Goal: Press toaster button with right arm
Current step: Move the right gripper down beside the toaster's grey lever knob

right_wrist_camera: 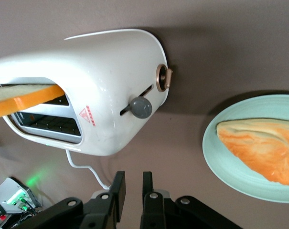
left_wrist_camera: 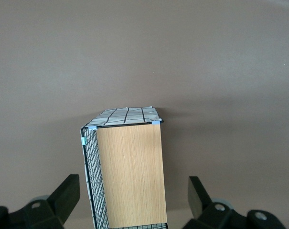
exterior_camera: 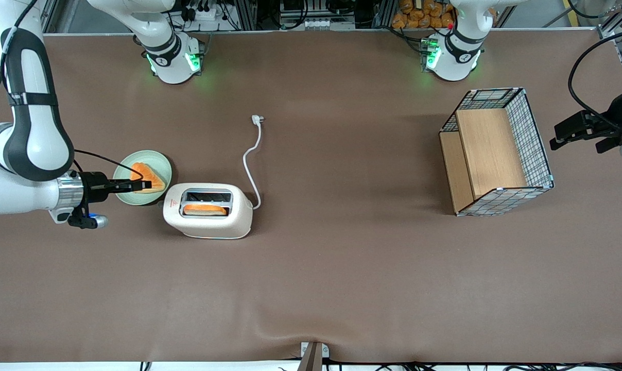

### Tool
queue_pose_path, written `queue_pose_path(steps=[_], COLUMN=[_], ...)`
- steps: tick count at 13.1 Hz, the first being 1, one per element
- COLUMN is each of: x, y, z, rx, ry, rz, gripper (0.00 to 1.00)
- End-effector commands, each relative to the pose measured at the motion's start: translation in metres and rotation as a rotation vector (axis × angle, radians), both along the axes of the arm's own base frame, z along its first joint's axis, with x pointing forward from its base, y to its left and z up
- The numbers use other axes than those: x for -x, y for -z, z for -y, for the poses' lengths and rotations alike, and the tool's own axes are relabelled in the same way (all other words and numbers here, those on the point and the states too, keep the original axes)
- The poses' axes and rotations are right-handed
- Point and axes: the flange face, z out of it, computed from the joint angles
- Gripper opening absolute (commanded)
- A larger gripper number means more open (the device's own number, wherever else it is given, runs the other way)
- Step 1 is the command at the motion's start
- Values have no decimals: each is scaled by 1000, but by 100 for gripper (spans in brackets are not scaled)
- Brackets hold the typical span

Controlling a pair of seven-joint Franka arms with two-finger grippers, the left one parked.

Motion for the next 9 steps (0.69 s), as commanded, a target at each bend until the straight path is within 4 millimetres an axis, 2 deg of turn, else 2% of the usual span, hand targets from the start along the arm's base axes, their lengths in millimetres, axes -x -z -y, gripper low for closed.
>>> queue_pose_path(steps=[1, 2, 3, 9], x=[-8, -11, -13, -20], y=[1, 5, 11, 26], z=[-1, 0, 1, -9], rx=[-26, -30, -45, -95], ry=[9, -5, -16, 8], rz=[46, 68, 89, 110], gripper=[21, 15, 0, 0])
